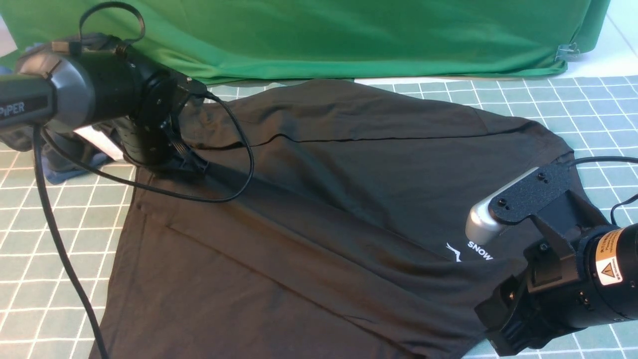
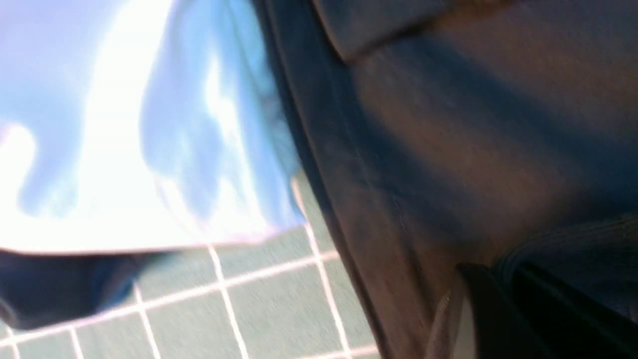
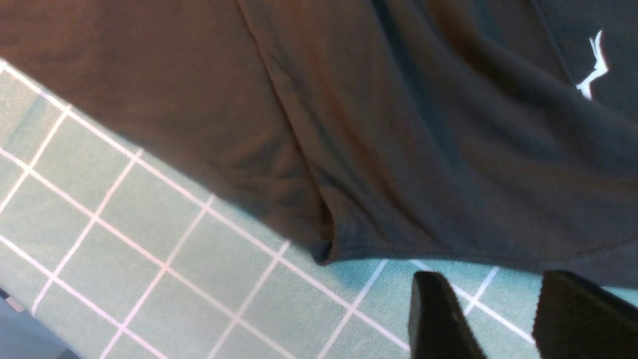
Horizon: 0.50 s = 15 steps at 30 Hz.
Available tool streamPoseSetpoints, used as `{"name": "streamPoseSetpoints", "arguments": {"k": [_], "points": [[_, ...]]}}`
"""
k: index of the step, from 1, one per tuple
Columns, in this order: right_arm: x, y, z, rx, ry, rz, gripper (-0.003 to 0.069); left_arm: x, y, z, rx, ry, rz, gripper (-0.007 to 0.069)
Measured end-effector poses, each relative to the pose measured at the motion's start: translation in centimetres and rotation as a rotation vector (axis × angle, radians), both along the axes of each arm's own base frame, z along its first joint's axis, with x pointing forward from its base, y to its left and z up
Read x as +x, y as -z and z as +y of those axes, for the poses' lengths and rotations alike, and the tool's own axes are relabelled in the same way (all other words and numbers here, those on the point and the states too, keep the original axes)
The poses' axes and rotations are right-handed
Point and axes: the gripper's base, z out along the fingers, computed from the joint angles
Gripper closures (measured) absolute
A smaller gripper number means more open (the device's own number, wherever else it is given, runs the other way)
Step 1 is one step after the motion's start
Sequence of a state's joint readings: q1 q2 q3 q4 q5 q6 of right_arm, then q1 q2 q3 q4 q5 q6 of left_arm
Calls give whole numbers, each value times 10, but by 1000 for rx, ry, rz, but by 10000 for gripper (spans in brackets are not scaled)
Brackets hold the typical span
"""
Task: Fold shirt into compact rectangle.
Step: 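Grab the top left corner of the dark shirt with the left gripper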
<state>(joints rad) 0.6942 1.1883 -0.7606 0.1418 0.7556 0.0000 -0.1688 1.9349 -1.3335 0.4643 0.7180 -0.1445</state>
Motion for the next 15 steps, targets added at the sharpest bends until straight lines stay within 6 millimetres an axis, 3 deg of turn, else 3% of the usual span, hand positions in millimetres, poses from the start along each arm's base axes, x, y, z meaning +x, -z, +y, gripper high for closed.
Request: {"name": "streamPoseSetpoints", "arguments": {"k": [7,10,15], "points": [[0,0,0,0,0,0,385,-2,1,1,3,-27,30,545],[0,0,0,0,0,0,385,-7,-3,5,26,-101,96,459],[0,0,0,0,0,0,385,0,-33,6,-5,-275,86,277]]}}
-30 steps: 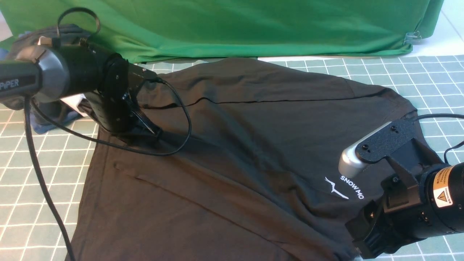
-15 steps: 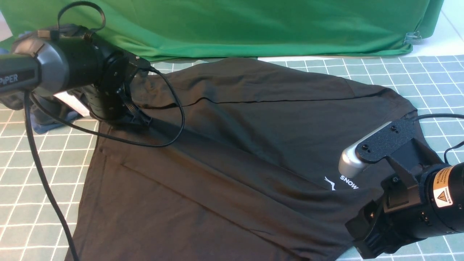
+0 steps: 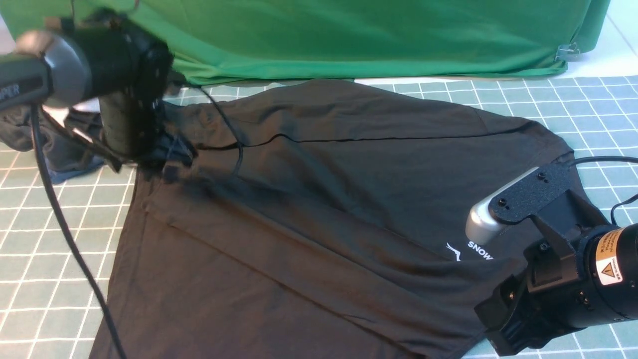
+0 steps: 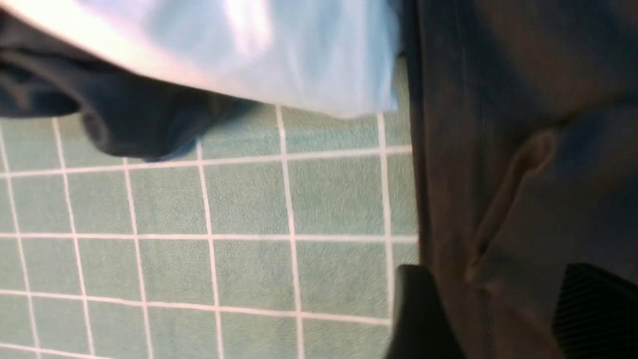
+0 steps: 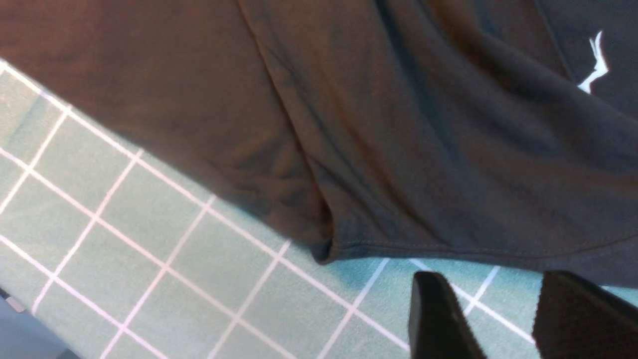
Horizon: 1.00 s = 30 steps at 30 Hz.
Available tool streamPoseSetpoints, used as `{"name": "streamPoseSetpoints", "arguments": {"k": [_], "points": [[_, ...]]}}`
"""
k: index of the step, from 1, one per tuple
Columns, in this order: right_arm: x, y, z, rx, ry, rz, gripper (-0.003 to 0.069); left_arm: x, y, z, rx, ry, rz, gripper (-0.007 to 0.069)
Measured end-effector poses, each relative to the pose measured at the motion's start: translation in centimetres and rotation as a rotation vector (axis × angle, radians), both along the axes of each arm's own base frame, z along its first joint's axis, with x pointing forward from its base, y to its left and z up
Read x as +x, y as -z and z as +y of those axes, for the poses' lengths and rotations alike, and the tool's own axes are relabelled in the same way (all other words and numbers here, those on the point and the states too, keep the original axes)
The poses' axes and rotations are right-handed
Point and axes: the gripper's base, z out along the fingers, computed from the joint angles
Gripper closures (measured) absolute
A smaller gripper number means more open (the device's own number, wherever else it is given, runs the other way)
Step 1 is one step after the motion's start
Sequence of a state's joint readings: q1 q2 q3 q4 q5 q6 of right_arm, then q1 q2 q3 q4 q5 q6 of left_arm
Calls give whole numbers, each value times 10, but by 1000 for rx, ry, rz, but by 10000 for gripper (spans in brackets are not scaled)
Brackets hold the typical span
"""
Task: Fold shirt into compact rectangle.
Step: 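Grab the top left corner of the dark shirt with the left gripper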
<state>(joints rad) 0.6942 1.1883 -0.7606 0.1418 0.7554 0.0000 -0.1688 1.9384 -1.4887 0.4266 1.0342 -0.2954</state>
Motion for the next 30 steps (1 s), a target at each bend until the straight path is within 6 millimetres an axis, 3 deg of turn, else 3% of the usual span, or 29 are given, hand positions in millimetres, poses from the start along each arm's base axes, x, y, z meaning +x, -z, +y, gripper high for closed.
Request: {"name": "streamPoseSetpoints", "arguments": {"k": [5,8,12,21,30], "points": [[0,0,0,0,0,0,385,23,-31,-6,-181,-98,-183,179],[0,0,0,0,0,0,385,36,-30,-5,-268,-115,-243,167],[0,0,0,0,0,0,385,62,-4,1,-278,-121,-251,164],[0,0,0,2,0,-2,385,82,42,22,-256,-189,-208,162],[0,0,0,4,1,-5,385,91,52,29,-282,-192,-268,162]]}}
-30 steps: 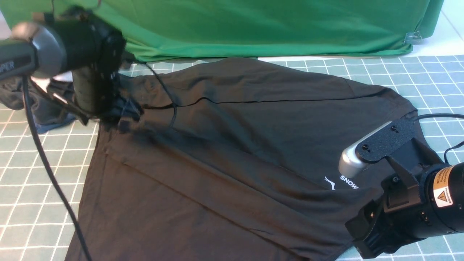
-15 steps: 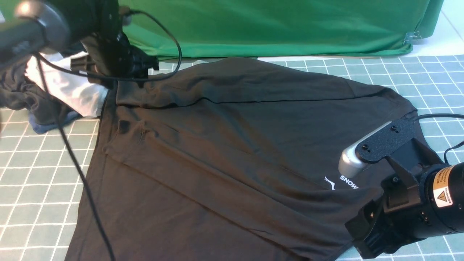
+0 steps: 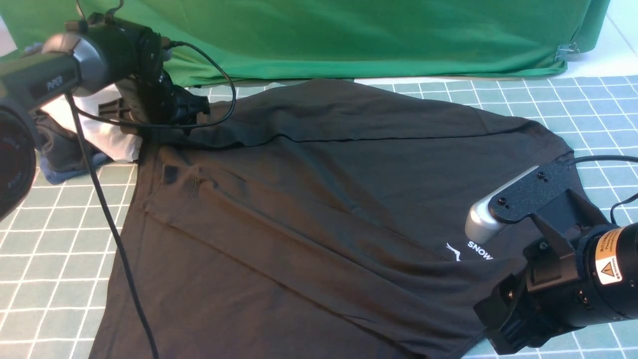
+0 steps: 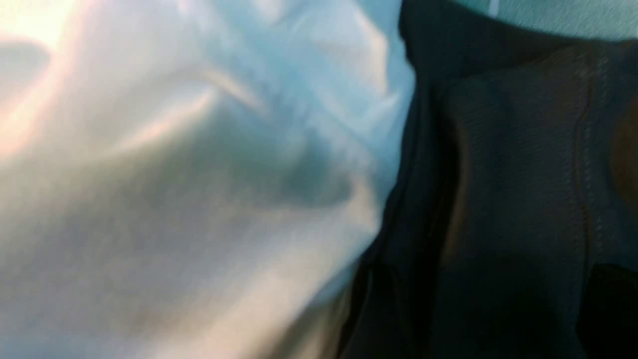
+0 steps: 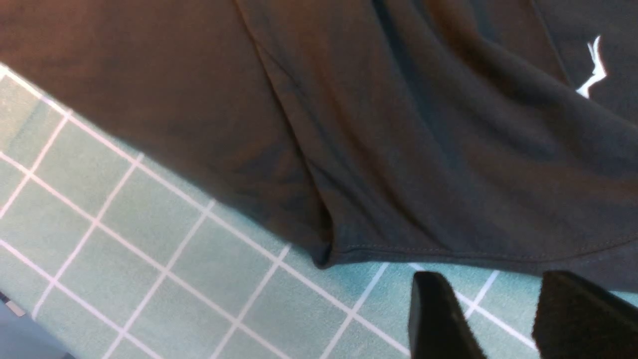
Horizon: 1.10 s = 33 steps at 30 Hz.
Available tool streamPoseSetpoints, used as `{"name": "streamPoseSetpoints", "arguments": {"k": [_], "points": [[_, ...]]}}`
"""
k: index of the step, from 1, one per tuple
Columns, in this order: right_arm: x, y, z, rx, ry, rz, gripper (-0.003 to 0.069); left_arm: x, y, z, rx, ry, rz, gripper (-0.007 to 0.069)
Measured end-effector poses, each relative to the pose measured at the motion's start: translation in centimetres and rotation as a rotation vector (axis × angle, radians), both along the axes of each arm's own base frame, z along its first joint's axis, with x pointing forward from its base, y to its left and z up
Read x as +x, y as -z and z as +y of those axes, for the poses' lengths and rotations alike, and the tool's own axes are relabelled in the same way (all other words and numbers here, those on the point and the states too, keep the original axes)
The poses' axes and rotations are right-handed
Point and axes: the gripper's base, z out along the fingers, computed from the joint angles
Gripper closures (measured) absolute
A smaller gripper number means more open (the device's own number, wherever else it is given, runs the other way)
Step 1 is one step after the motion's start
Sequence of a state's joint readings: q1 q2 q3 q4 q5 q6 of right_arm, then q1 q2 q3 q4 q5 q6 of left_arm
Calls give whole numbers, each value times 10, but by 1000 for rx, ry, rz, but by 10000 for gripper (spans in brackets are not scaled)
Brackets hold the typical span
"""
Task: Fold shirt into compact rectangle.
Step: 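Grab the top left corner of the dark shirt with the left gripper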
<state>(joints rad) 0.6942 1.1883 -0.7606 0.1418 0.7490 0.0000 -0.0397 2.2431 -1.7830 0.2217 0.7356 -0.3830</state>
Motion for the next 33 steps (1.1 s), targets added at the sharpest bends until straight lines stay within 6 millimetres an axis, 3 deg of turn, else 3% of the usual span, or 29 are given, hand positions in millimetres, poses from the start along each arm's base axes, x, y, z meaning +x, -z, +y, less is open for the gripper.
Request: {"name": "streamPoseSetpoints", "arguments": {"k": [20,25,26,29,33], "points": [[0,0,0,7,19,8,385,5,17,-2,-22,-3,8,263],[0,0,0,7,20,9,385,6,18,-3,-9,51,2,390],[0,0,0,7,20,9,385,6,18,-4,-6,71,5,490],[0,0,0,7,20,9,385,6,18,-4,-8,78,6,577],[0,0,0,7,20,9,385,3,10,-5,-26,75,15,594]]}}
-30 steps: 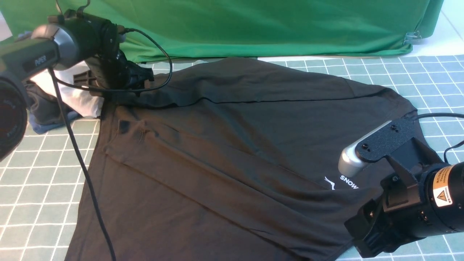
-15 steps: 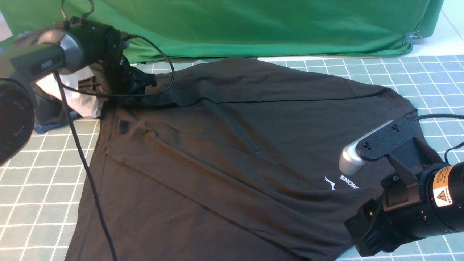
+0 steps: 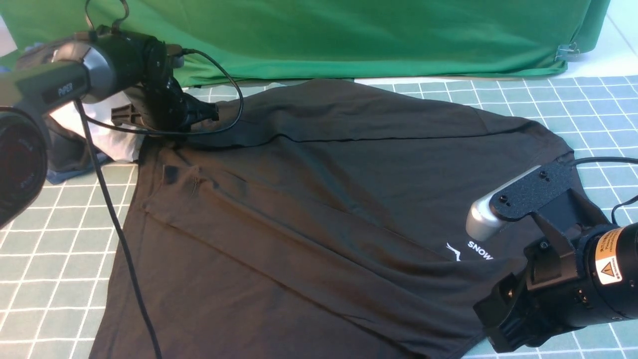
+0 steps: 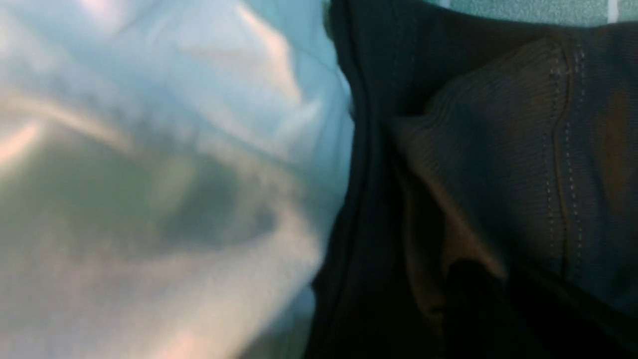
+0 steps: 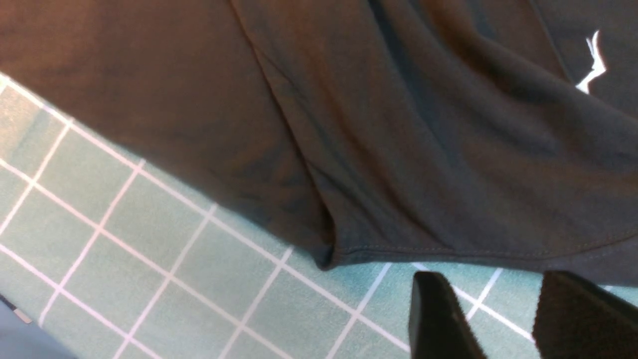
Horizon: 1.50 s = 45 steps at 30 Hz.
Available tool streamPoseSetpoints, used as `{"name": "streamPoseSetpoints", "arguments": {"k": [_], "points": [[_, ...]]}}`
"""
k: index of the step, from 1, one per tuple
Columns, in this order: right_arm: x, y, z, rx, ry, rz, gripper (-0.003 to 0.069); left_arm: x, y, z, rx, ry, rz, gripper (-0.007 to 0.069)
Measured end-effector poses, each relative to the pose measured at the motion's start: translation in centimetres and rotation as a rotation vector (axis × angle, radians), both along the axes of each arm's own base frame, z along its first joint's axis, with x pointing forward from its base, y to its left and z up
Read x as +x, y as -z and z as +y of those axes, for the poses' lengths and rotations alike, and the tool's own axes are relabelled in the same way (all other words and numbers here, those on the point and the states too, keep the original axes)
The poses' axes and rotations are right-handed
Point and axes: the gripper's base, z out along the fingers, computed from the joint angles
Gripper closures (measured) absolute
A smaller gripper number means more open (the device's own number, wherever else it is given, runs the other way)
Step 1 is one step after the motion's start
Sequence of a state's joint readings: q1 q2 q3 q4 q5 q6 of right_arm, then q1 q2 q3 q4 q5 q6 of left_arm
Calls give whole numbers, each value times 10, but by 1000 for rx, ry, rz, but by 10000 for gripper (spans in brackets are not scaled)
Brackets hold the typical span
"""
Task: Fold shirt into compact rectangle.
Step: 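Fold the left side of the dark shirt inward over its body with the left gripper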
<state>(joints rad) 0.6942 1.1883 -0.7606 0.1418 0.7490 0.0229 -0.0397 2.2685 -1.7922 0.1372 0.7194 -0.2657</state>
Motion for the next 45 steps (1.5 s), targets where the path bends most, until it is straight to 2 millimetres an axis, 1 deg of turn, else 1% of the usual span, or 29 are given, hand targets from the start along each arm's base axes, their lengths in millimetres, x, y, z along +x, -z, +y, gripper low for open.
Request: {"name": "streamPoseSetpoints", "arguments": {"k": [2,5,6,8,11,15,16,18,20,21,24,26,27,29,31,32,34,35,36,38,42,43,45], "points": [[0,0,0,0,0,0,385,-1,-8,-1,-12,8,-7,594],[0,0,0,0,0,0,385,-7,-38,-5,-47,47,-50,594],[0,0,0,0,0,0,385,-8,-42,-6,-53,47,-55,594],[0,0,0,0,0,0,385,-14,-62,-8,-72,72,-69,594],[0,0,0,-1,-1,-2,385,-22,-77,-11,-93,92,-54,594],[3,0,-2,-30,-15,-38,385,-32,-88,-13,-123,105,-5,594],[6,-2,-5,-68,-23,-77,385,-38,-94,-15,-146,106,19,594],[10,-4,-8,-109,-10,-117,385,-43,-101,-17,-171,106,35,594],[15,-11,-11,-146,13,-167,385,-50,-110,-20,-177,115,38,594],[17,-13,-11,-150,17,-178,385,-51,-111,-20,-177,116,39,594],[23,-27,-11,-163,33,-242,385,-69,-119,-29,-168,141,59,594],[26,-34,-10,-151,43,-265,385,-82,-119,-34,-169,152,76,594],[27,-37,-9,-145,45,-273,385,-92,-117,-37,-169,155,89,594],[28,-39,-9,-144,45,-281,385,-109,-114,-40,-164,149,109,594],[28,-39,-9,-144,46,-281,385,-120,-109,-40,-163,139,132,594],[28,-39,-9,-144,46,-280,385,-136,-104,-39,-160,124,154,594],[28,-39,-9,-144,46,-282,385,-158,-101,-35,-159,98,175,594],[28,-39,-9,-144,46,-282,385,-161,-100,-35,-160,95,178,594],[28,-39,-9,-144,46,-282,385,-176,-95,-33,-160,77,188,594],[28,-40,-9,-143,46,-285,385,-196,-85,-30,-166,51,200,594],[28,-40,-9,-139,45,-290,385,-230,-71,-27,-196,-2,180,594],[29,-40,-8,-136,45,-292,385,-238,-65,-26,-200,-13,189,594],[29,-41,-8,-135,45,-294,385,-247,-58,-25,-209,-22,191,594]]}}
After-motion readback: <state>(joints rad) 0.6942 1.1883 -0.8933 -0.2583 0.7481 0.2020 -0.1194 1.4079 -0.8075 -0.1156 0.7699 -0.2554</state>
